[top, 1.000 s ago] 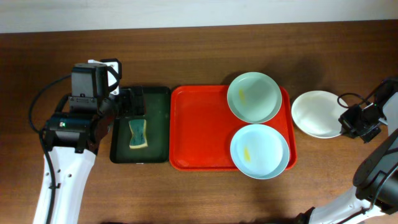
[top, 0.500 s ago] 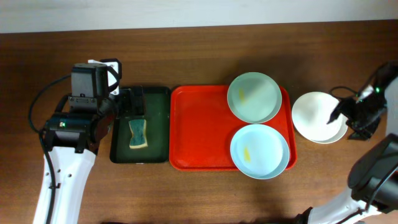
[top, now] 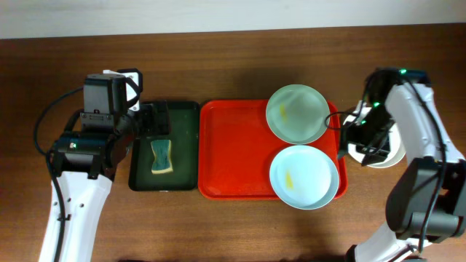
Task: Clean dirty plates on tray and stack at the side
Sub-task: 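Move the right gripper to the lower light blue plate's rim and grip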
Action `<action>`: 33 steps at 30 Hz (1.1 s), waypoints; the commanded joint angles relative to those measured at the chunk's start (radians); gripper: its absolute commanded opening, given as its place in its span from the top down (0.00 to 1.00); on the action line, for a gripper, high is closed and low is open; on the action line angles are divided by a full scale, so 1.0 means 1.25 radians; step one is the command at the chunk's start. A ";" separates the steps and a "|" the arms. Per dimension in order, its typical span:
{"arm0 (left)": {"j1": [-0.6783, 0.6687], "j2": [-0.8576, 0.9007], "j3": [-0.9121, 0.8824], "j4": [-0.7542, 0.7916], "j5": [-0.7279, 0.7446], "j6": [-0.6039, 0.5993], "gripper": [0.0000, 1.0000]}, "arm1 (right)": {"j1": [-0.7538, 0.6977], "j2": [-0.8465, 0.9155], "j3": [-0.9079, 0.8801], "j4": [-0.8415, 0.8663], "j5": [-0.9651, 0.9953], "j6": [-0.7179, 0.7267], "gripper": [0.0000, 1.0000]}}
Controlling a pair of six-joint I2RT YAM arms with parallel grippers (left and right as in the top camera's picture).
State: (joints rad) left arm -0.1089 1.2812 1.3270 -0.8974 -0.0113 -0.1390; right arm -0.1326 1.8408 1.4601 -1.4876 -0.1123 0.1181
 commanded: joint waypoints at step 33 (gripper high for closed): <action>0.000 -0.004 0.007 -0.002 0.003 -0.004 0.01 | 0.122 -0.007 -0.226 0.233 -0.089 -0.008 0.66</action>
State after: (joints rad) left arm -0.1089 1.2812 1.3270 -0.8986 -0.0113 -0.1390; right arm 0.0032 1.8393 1.1797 -1.2091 -0.2123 0.1066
